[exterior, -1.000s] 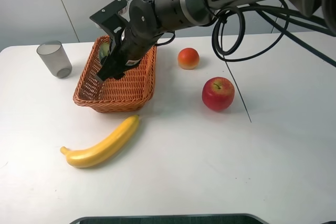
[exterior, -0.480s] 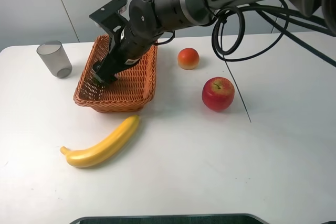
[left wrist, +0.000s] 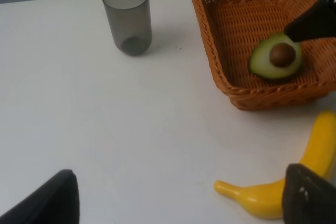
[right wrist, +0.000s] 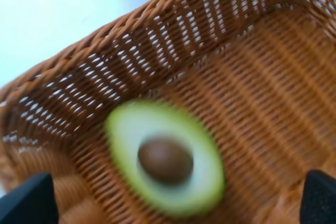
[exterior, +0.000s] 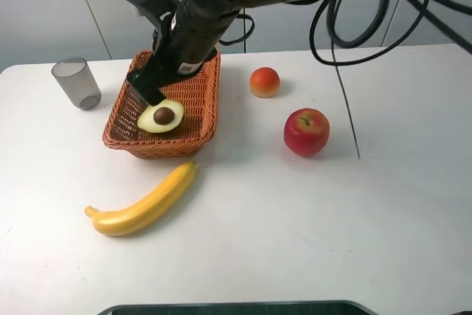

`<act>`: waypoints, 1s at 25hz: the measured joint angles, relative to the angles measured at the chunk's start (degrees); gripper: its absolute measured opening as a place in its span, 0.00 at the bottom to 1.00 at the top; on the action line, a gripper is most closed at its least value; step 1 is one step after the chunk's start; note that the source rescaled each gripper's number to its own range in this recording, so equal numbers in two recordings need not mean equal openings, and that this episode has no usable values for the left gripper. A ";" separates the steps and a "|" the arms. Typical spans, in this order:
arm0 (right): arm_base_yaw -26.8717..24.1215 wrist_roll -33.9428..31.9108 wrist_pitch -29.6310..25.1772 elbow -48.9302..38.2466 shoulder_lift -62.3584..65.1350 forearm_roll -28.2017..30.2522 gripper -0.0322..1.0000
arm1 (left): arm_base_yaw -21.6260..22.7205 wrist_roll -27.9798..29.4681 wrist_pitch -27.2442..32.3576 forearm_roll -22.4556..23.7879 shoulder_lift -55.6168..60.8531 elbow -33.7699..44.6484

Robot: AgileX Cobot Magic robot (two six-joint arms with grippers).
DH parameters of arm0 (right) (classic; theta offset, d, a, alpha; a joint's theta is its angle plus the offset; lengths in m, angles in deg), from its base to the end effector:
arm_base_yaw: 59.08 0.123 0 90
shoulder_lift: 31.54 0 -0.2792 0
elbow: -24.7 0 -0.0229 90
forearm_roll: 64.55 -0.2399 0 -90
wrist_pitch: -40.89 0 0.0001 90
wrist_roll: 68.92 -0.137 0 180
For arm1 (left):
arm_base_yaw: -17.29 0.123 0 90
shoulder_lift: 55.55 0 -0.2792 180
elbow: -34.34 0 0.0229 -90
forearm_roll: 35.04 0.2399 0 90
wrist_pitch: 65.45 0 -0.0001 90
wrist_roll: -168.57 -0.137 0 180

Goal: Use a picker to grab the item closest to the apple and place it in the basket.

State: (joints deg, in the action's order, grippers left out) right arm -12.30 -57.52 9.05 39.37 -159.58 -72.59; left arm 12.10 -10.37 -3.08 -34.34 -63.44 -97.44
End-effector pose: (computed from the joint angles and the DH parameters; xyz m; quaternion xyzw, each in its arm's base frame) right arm 0.3211 0.3565 0.1568 -0.4228 0.8541 0.1412 0.2680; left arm 0.0302 -0.0013 0.2487 0.0306 0.8588 -0.0218 0.5110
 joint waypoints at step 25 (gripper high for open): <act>-39.62 -19.83 -17.17 -46.01 54.10 2.86 1.00 | 0.00 0.00 0.00 0.00 0.00 0.00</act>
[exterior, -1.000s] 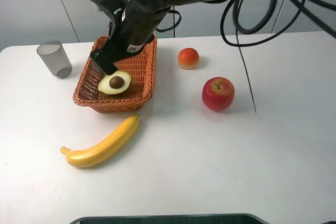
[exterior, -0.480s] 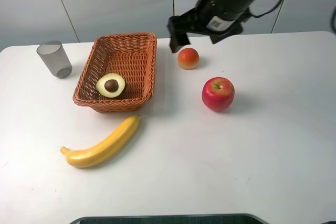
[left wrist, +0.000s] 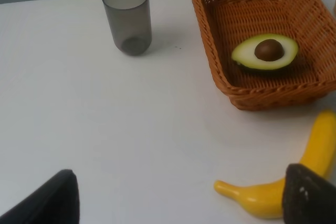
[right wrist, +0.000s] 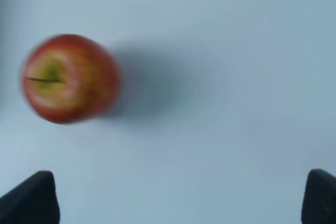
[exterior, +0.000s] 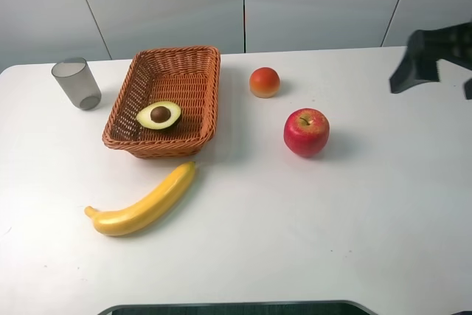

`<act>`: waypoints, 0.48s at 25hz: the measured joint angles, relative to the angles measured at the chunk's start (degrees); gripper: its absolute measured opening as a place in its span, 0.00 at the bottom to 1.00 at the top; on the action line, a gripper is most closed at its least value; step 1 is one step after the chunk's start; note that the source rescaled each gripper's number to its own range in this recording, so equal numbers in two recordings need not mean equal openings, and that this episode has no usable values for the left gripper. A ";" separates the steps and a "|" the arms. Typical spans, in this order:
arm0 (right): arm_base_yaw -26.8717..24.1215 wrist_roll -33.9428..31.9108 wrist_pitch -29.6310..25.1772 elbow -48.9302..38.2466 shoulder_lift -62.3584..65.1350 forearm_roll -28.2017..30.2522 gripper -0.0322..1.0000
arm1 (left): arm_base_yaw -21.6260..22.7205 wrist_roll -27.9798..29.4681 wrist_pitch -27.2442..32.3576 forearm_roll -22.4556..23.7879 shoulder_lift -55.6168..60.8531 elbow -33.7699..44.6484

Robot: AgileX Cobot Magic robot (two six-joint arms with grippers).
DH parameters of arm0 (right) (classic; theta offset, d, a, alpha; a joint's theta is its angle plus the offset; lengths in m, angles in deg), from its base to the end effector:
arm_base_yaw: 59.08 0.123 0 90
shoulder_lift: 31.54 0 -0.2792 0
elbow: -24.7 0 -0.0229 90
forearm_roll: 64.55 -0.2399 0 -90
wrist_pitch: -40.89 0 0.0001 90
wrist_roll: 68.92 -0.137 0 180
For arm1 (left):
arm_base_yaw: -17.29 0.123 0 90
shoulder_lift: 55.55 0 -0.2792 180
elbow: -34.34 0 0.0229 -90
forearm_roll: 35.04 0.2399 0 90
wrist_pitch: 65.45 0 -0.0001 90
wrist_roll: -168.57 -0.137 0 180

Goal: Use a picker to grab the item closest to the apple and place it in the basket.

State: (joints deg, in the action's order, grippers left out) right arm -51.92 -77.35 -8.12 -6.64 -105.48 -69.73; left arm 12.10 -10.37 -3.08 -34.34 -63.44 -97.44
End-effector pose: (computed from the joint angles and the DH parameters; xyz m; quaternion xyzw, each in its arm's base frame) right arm 0.2168 0.0366 0.2271 0.0321 0.9736 0.0696 0.2148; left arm 0.0302 -0.0013 0.2487 0.0306 0.8588 -0.0218 0.5110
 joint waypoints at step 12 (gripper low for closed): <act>-13.47 5.19 -14.15 -6.15 32.01 2.68 1.00 | 0.00 0.11 0.00 0.00 0.00 0.00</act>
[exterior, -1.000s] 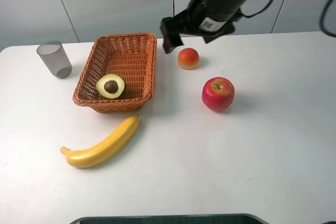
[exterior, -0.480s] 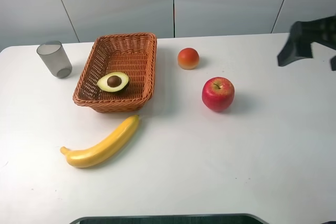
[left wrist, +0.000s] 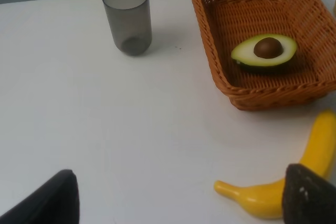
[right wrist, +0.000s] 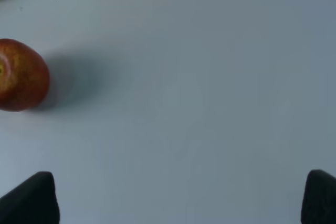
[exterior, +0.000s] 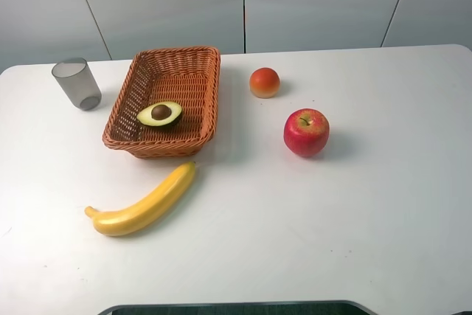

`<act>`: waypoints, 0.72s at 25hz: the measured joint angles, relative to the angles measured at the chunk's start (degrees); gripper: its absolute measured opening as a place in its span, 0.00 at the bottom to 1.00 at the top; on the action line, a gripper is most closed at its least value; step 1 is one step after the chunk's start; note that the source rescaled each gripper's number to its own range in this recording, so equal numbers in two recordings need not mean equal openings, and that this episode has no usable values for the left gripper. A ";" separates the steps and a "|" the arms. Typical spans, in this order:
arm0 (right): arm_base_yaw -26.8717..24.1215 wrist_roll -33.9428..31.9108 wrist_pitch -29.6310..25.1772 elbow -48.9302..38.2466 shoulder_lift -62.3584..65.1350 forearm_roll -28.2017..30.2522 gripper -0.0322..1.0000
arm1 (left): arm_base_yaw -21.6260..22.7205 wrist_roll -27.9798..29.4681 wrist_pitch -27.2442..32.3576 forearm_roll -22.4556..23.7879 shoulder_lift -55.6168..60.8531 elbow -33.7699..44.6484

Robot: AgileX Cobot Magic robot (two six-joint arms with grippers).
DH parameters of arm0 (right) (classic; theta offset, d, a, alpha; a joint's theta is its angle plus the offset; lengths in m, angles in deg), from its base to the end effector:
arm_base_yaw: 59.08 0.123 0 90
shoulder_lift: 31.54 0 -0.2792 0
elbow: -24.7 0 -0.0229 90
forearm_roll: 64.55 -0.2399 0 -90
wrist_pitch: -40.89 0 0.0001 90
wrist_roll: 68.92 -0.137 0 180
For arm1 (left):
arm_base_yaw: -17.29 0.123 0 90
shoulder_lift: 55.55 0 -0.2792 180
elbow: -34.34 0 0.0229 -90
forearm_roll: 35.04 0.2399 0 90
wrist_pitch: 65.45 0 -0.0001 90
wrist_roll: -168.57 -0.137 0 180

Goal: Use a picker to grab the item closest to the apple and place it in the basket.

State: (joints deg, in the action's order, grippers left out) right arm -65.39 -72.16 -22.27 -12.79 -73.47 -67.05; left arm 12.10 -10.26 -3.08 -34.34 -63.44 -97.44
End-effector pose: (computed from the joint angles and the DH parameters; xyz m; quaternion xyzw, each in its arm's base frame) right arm 0.1070 -0.0065 0.2674 0.0819 0.9434 0.0130 0.3212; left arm 0.0302 -0.0013 0.2487 0.0298 0.8588 -0.0223 0.5110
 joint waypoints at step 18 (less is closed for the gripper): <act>3.36 5.41 -0.38 -8.97 30.28 -1.02 1.00 | 0.00 0.00 0.00 0.00 0.00 0.00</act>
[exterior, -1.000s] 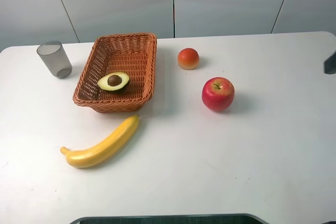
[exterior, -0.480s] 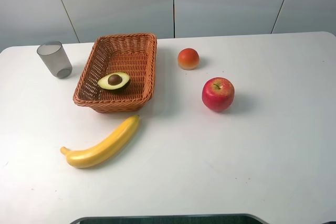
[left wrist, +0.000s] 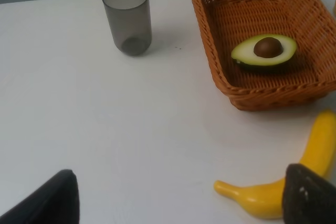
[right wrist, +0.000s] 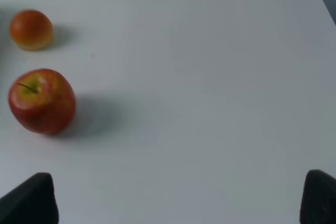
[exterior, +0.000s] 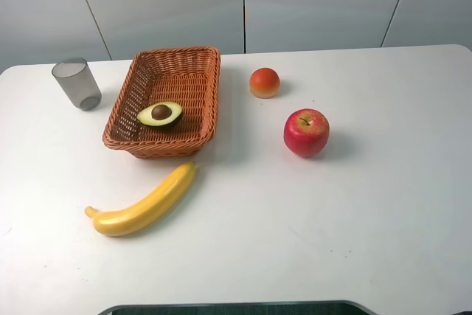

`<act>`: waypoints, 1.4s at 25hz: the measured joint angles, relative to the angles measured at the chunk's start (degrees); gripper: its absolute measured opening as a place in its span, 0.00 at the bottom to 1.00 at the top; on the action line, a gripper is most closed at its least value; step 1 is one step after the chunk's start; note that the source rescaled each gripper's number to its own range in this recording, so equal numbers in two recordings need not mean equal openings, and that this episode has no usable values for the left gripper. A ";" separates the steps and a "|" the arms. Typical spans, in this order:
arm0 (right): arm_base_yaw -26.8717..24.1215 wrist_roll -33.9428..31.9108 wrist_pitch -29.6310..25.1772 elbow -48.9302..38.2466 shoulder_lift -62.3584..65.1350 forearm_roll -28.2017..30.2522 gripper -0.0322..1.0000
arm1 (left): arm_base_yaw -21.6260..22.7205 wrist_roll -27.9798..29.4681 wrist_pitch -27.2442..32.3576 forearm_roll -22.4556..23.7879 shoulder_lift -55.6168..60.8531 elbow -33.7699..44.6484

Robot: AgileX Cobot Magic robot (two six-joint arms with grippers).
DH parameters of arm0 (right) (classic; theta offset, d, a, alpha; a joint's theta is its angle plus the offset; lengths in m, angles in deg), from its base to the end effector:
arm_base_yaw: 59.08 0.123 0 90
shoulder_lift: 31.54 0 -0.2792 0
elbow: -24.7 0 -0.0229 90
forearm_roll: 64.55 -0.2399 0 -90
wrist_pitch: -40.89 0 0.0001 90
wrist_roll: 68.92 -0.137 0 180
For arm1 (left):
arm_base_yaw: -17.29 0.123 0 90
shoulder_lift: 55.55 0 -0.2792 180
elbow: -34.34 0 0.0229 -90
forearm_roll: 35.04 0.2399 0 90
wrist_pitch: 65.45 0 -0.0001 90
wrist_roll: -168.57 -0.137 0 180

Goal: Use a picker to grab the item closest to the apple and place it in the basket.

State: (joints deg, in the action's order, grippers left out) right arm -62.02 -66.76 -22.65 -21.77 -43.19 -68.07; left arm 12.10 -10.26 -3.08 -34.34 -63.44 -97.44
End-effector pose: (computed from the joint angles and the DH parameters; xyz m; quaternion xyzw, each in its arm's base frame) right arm 0.0349 0.0057 0.2537 0.0045 0.8728 0.0090 0.4881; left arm 0.0302 -0.0013 0.2487 0.0298 0.8588 -0.0223 0.5110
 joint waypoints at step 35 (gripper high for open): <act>2.85 -0.02 0.65 -1.23 3.76 -0.18 1.00 | 0.00 0.00 0.00 0.00 0.00 0.00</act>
State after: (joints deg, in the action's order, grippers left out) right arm -59.18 -66.78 -22.00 -22.99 -39.43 -68.24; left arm 12.10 -10.26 -3.08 -34.34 -63.44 -97.44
